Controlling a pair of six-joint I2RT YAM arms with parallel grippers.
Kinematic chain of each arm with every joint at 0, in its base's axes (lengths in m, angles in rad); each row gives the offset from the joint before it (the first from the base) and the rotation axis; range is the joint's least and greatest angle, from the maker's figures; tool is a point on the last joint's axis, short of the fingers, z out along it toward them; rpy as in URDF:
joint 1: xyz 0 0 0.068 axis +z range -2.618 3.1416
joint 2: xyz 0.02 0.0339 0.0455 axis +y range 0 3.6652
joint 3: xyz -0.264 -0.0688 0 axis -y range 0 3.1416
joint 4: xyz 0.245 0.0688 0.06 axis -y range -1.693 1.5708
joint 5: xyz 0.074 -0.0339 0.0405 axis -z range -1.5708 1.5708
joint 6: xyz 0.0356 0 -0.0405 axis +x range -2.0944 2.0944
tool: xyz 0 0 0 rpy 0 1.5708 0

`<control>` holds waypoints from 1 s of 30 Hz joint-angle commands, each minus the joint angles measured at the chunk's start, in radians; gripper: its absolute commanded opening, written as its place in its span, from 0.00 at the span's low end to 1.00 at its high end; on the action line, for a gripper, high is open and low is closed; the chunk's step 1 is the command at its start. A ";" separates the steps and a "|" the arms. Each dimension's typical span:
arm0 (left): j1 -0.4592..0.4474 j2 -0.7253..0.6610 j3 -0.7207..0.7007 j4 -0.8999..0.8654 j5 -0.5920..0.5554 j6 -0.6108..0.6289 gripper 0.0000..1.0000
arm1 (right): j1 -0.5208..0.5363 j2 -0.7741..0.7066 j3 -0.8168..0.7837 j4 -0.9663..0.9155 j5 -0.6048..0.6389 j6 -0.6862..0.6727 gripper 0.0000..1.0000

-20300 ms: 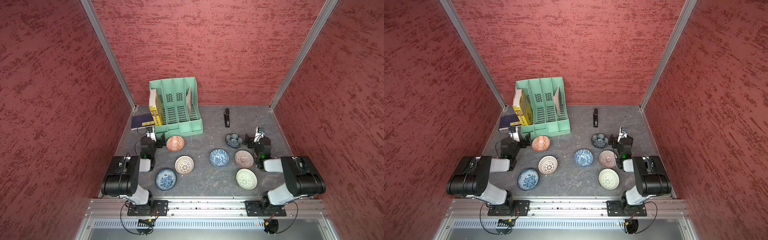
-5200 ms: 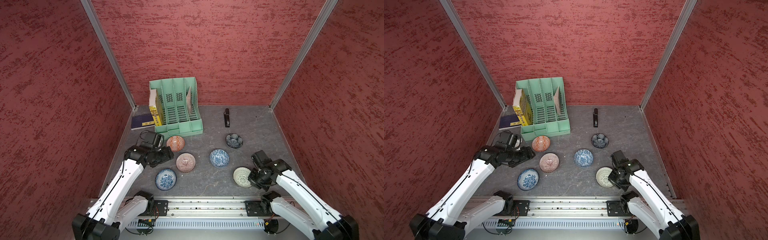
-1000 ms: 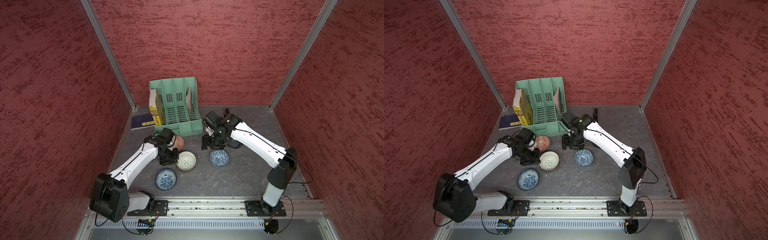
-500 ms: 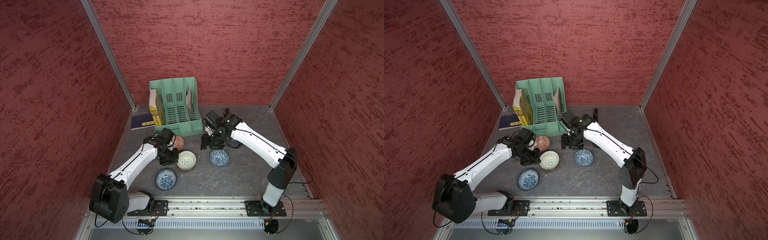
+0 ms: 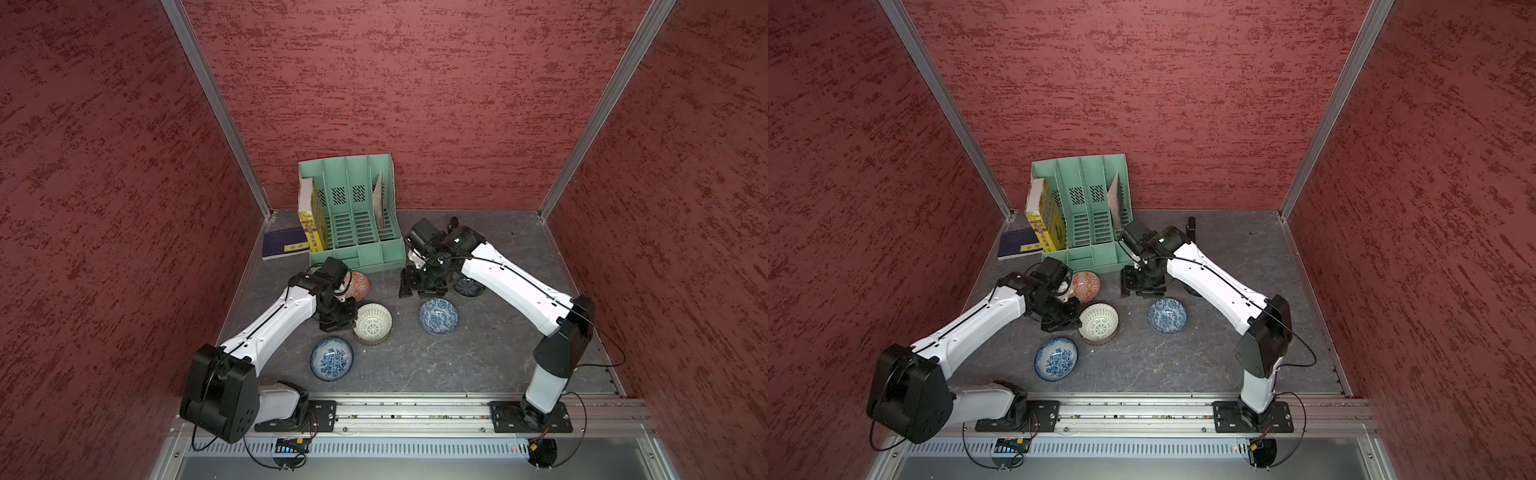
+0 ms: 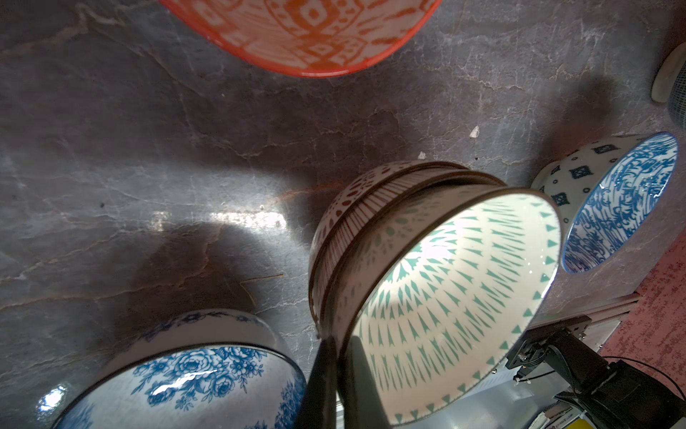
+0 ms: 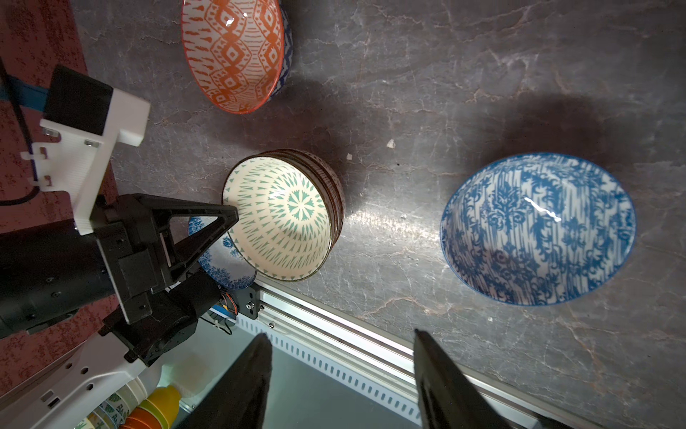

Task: Stack the bowls
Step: Place the bowl on the bowl.

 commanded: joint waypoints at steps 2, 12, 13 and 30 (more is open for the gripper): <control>0.004 0.008 -0.005 0.032 0.043 0.016 0.00 | -0.002 0.018 0.030 0.002 -0.019 -0.010 0.64; 0.001 0.008 0.001 0.018 0.041 0.017 0.26 | -0.007 0.011 0.027 -0.007 0.006 -0.027 0.64; 0.001 0.005 0.001 0.016 0.039 0.016 0.29 | -0.009 0.010 0.028 -0.007 0.007 -0.028 0.64; 0.041 -0.150 0.085 -0.100 0.009 0.032 0.36 | -0.339 -0.079 -0.162 0.000 0.172 -0.104 0.64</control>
